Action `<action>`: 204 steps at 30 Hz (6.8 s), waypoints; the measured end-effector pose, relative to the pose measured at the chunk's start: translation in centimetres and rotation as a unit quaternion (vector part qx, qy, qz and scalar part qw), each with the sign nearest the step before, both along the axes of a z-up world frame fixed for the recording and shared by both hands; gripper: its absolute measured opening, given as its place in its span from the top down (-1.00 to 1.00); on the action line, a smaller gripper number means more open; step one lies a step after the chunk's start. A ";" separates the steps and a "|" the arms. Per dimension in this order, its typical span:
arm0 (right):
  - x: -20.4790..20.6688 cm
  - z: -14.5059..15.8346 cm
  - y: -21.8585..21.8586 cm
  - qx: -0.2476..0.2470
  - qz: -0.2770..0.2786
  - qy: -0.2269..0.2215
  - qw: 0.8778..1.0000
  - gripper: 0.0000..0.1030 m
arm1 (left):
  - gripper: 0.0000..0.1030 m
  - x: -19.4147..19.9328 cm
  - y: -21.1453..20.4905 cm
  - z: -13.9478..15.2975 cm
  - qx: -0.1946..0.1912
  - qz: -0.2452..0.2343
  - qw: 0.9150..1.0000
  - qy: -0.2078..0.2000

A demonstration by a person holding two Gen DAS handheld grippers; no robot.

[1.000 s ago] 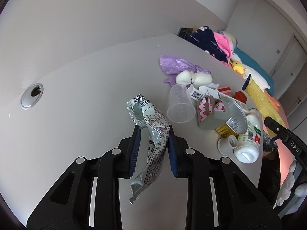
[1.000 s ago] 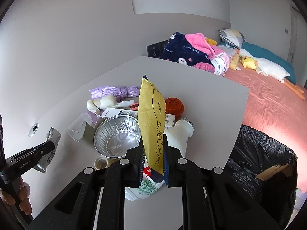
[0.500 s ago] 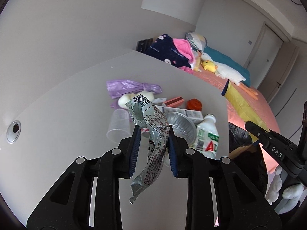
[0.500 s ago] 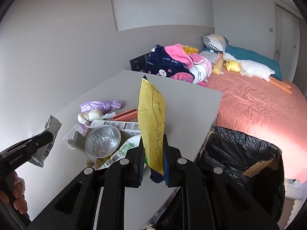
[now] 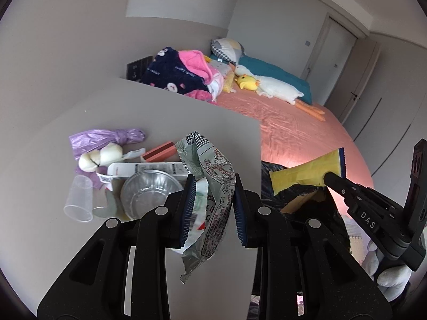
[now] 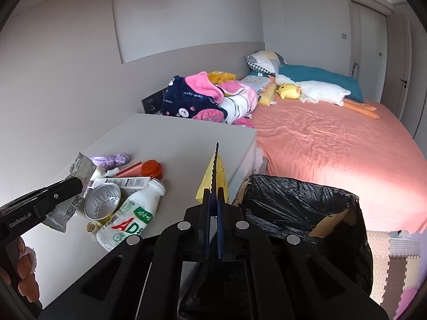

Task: Collect trash
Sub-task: 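Carry wrapper and yellow bag over the black trash bag and open both grippers, then move the left gripper back to the clear plastic cup on the desk, then grasp the clear cup with the left gripper while the right grasps the white AD bottle, then carry cup and bottle over the black trash bag and open both grippers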

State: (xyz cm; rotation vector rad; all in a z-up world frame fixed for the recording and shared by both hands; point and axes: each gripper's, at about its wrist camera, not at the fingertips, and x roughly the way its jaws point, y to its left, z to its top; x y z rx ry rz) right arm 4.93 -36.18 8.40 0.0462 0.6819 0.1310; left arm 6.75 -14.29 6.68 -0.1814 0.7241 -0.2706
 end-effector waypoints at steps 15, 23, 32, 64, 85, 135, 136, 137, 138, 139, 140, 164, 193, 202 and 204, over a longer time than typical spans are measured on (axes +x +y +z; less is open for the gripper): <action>-0.7 -0.2 -7.3 0.010 -0.079 0.006 0.997 0.90 | 0.48 2.6 -9.2 -0.6 0.005 -0.105 0.994 0.017; -1.0 -0.6 -10.7 0.030 -0.116 0.009 0.993 0.88 | 0.39 3.4 -12.8 -2.1 -0.007 -0.161 0.986 0.039; -2.2 0.0 -13.4 0.031 -0.188 -0.020 0.981 -0.46 | -0.87 4.0 -14.4 -3.6 -0.014 -0.180 0.983 0.041; 0.4 -1.3 -2.6 0.039 -0.077 0.012 0.996 -0.46 | -0.87 2.6 -3.2 -2.5 0.004 -0.068 0.998 0.010; 2.4 -5.3 7.2 0.089 0.040 0.082 0.992 -0.46 | -0.87 0.7 7.5 -2.7 0.019 0.043 0.999 0.010; 4.9 -10.1 12.8 0.183 0.123 0.147 0.964 -0.13 | 0.12 3.3 16.1 -9.6 -0.015 0.149 0.984 0.097; 4.8 -10.2 13.1 0.186 0.133 0.151 0.962 -0.09 | 0.14 3.2 16.0 -9.6 -0.014 0.149 0.984 0.095; 4.6 -10.2 13.4 0.188 0.140 0.153 0.960 -0.05 | 0.16 3.1 15.8 -9.6 -0.014 0.147 0.985 0.094; 4.5 -10.1 13.6 0.189 0.146 0.152 0.959 -0.03 | 0.20 3.0 15.7 -9.6 -0.016 0.144 0.985 0.094; 4.2 -10.0 13.8 0.186 0.149 0.147 0.960 0.05 | 0.23 2.9 15.7 -9.6 -0.017 0.145 0.985 0.093; 3.9 -9.7 14.1 0.178 0.155 0.139 0.962 0.17 | 0.25 2.8 15.7 -9.6 -0.019 0.146 0.985 0.093; 1.9 -4.7 10.6 0.161 0.131 0.064 0.976 0.45 | 0.30 0.6 16.1 -4.6 -0.064 0.145 0.987 0.041; -1.1 -1.6 -1.2 0.152 0.009 0.004 0.988 0.45 | 0.30 2.4 1.0 -1.2 -0.058 -0.018 0.998 0.018; -1.7 -1.5 -4.6 0.154 -0.026 -0.001 0.988 0.44 | 0.30 3.0 -3.4 -1.3 -0.057 -0.061 0.996 0.026; -1.9 -1.5 -5.3 0.153 -0.033 -0.002 0.988 0.44 | 0.30 3.0 -4.4 -1.3 -0.056 -0.071 0.996 0.027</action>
